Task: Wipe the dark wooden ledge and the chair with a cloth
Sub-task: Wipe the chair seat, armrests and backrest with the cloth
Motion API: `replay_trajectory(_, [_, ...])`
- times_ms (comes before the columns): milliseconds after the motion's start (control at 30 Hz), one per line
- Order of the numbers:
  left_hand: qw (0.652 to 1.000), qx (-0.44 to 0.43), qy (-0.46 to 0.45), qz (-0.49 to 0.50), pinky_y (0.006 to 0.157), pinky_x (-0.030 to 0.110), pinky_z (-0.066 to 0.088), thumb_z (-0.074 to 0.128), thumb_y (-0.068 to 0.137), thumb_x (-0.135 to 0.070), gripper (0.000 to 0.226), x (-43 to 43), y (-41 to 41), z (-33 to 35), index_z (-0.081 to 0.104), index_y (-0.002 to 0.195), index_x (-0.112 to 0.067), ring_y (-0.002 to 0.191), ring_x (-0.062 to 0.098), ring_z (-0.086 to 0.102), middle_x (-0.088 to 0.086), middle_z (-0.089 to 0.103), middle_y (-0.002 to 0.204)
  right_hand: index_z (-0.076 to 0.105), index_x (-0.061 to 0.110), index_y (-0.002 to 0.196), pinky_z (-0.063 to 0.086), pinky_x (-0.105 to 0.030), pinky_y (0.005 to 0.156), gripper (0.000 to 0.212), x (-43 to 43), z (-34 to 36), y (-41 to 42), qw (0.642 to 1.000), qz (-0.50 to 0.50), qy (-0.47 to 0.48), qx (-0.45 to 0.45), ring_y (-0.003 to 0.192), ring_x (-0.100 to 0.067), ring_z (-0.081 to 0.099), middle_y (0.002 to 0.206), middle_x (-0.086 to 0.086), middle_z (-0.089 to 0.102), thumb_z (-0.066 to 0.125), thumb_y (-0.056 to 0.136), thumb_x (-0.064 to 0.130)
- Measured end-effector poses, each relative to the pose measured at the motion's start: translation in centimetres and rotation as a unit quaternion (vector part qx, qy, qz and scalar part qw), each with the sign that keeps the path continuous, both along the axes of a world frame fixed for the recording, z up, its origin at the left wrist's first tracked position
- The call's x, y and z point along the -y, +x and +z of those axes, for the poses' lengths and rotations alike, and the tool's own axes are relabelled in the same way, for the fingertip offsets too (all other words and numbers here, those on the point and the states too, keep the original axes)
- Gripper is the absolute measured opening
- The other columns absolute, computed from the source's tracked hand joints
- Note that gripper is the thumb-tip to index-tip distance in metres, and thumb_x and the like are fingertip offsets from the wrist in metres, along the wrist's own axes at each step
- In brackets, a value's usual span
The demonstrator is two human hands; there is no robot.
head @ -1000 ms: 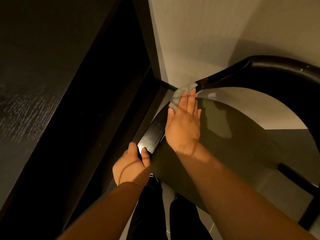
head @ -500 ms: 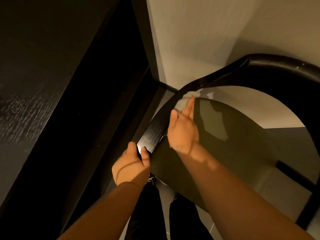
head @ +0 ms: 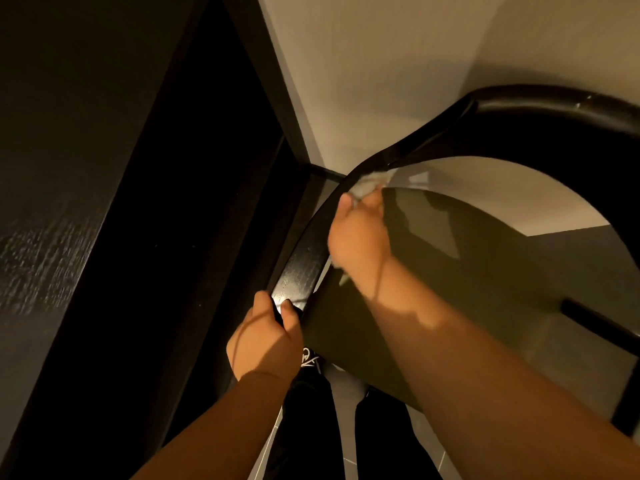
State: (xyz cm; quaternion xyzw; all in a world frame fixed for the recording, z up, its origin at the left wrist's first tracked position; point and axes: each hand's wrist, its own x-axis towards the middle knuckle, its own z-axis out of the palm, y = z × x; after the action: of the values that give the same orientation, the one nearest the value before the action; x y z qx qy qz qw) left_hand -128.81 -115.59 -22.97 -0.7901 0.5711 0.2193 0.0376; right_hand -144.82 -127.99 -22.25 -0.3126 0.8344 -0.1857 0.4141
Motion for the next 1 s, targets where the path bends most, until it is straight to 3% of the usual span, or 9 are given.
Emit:
replay_trajectory(167, [1.000,-0.007,0.008,-0.004,0.062,0.037,0.048,0.025,0.100,-0.052,0.027,0.0,0.0,0.2,0.039,0.100,-0.029,0.060,0.014,0.054,-0.006,0.053,0.071,0.018,0.009,0.160,0.050,-0.039,0.094,0.065,2.6,0.0,-2.1,0.994,-0.069,0.039,0.073,0.121,-0.032,0.060,0.134,-0.015,0.057,0.039,0.109,0.044])
replay_trajectory(333, [1.000,-0.002,0.009,-0.004,0.070,0.034,0.039,0.028,0.102,-0.050,0.040,0.1,-0.1,0.3,0.046,0.124,-0.022,0.071,0.016,0.054,-0.009,0.059,0.086,0.040,0.009,0.142,0.042,-0.028,0.080,0.048,4.9,0.3,-4.0,0.977,-0.175,-0.029,0.120,0.112,-0.027,0.058,0.131,-0.011,0.056,0.035,0.110,0.044])
replay_trajectory(433, [1.000,-0.004,0.011,-0.005,0.074,0.034,0.037,0.027,0.103,-0.051,0.046,0.0,-0.1,0.3,0.046,0.134,-0.023,0.083,0.022,0.061,0.000,0.070,0.105,0.033,0.007,0.151,0.045,-0.023,0.076,0.048,1.6,0.9,-1.7,0.996,-0.005,-0.030,0.086,0.094,-0.025,0.059,0.131,-0.014,0.051,0.039,0.111,0.034])
replay_trajectory(533, [1.000,0.004,0.022,-0.004,0.075,0.034,0.034,0.030,0.105,-0.048,0.045,0.1,-0.2,0.4,0.045,0.137,-0.021,0.090,0.026,0.064,0.003,0.071,0.110,0.045,-0.002,0.147,0.038,-0.071,0.107,0.048,-0.9,2.1,-0.3,0.967,0.244,0.051,-0.051,0.120,-0.055,0.053,0.135,-0.026,0.045,0.051,0.102,0.011])
replay_trajectory(633, [0.999,0.006,0.033,0.005,0.075,0.034,0.035,0.032,0.107,-0.047,0.040,0.3,-0.5,0.9,0.045,0.135,-0.021,0.101,0.030,0.066,0.005,0.069,0.117,0.040,0.000,0.153,0.025,-0.084,0.105,0.054,-2.0,2.5,-0.3,0.925,0.337,0.108,-0.137,0.131,-0.064,0.041,0.143,-0.024,0.047,0.051,0.104,0.021])
replay_trajectory(667, [0.999,0.000,0.035,0.007,0.075,0.034,0.036,0.033,0.107,-0.046,0.039,0.3,-0.5,1.1,0.045,0.134,-0.021,0.102,0.030,0.066,0.005,0.069,0.118,0.034,0.002,0.157,0.026,-0.083,0.106,0.060,-2.2,2.2,-0.1,0.940,0.298,0.091,-0.140,0.134,-0.065,0.037,0.148,-0.024,0.045,0.053,0.104,0.026])
replay_trajectory(733, [0.999,-0.018,0.034,-0.005,0.075,0.036,0.043,0.031,0.105,-0.048,0.036,0.3,-0.3,0.9,0.047,0.127,-0.025,0.101,0.030,0.066,0.003,0.068,0.120,0.021,0.014,0.164,0.037,-0.062,0.112,0.070,-1.9,0.8,-0.2,0.994,0.098,0.000,0.057,0.139,-0.053,0.040,0.154,-0.020,0.044,0.054,0.105,0.031])
replay_trajectory(800, [0.999,-0.029,0.041,-0.014,0.079,0.040,0.050,0.027,0.101,-0.051,0.042,0.4,0.1,0.6,0.048,0.126,-0.024,0.104,0.029,0.066,0.004,0.065,0.125,0.018,0.024,0.164,0.043,-0.040,0.111,0.071,-1.4,0.7,-2.3,0.971,-0.101,-0.108,0.185,0.138,-0.033,0.050,0.152,-0.013,0.049,0.054,0.105,0.039])
replay_trajectory(1000, [0.989,-0.074,-0.013,-0.129,0.094,0.038,0.051,0.043,0.106,-0.042,0.049,4.9,-1.7,2.1,0.044,0.151,-0.022,0.119,0.026,0.064,0.003,0.056,0.145,0.043,0.007,0.148,0.046,-0.039,0.106,0.060,2.6,0.8,-9.5,0.948,-0.277,-0.120,0.102,0.131,-0.035,0.056,0.140,-0.019,0.058,0.046,0.107,0.049])
